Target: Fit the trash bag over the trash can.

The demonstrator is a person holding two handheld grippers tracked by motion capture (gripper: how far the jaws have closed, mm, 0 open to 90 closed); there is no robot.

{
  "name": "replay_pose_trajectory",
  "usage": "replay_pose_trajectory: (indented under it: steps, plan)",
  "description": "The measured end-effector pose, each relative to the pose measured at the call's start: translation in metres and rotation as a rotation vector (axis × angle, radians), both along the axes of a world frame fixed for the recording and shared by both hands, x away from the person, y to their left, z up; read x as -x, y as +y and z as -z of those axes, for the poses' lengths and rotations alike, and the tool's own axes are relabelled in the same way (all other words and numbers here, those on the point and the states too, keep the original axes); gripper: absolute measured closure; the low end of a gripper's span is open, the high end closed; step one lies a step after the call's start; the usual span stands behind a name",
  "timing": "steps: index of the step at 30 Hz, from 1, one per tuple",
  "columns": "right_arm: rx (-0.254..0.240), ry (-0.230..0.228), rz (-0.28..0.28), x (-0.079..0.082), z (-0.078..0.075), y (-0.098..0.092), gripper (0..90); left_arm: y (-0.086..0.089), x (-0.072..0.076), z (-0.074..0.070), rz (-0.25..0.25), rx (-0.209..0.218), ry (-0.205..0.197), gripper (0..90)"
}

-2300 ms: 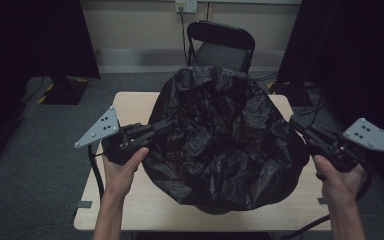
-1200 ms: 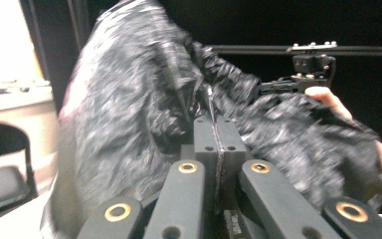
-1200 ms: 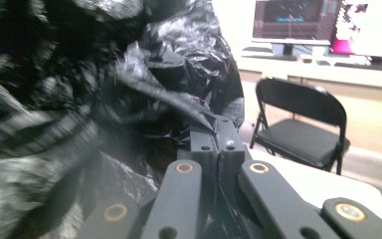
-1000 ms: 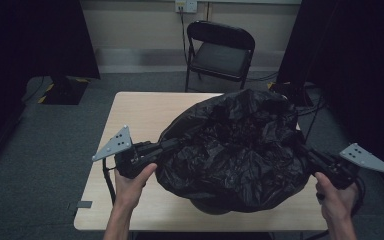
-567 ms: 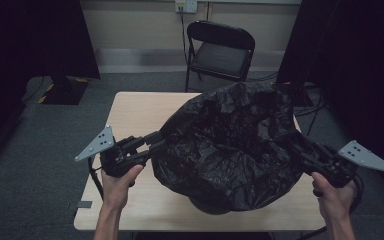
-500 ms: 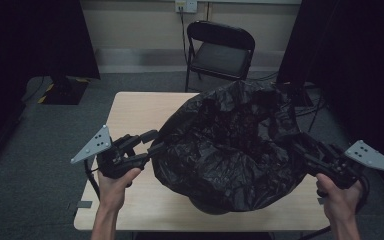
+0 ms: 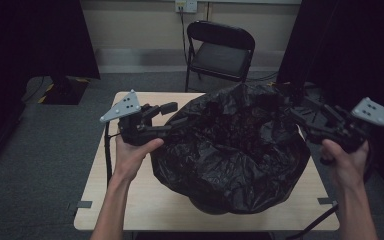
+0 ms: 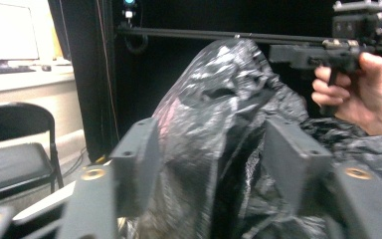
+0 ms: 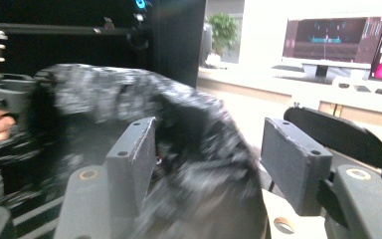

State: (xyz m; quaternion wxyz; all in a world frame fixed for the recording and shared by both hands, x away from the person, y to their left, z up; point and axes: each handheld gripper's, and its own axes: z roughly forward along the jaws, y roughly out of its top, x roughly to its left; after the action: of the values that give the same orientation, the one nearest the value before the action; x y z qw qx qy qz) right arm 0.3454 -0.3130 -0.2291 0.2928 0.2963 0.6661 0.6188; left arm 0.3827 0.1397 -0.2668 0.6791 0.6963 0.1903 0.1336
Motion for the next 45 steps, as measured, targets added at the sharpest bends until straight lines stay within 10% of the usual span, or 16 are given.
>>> replay_pose_trajectory:
  steps: [3, 8, 15, 19, 29, 40, 45]
  plan:
    - [0.023, 0.046, -0.011, -0.028, 0.000, 0.010, 42.5, -0.005, -0.009, 0.005, 0.020, -0.009, 0.007, 70.7]
    - [0.090, 0.067, -0.031, -0.057, 0.009, 0.027, 89.9, -0.001, -0.009, 0.001, 0.007, 0.044, -0.030, 90.0]
    - [0.059, 0.011, -0.048, -0.078, -0.012, 0.053, 90.0, 0.023, -0.009, -0.019, -0.073, 0.115, -0.097, 90.0]
    - [0.054, 0.015, -0.024, -0.092, -0.016, 0.066, 90.0, 0.039, -0.022, -0.008, -0.136, 0.100, -0.044, 90.0]
    - [0.122, 0.156, 0.031, -0.121, 0.032, 0.074, 90.0, 0.055, -0.024, 0.052, -0.176, 0.058, 0.081, 90.0]
    - [0.087, 0.214, 0.019, -0.127, 0.067, 0.070, 89.7, 0.045, -0.031, 0.081, -0.149, 0.054, 0.130, 90.0]
    - [0.062, 0.213, 0.023, -0.122, 0.075, 0.066, 88.2, 0.042, -0.028, 0.092, -0.170, -0.015, 0.144, 90.0]
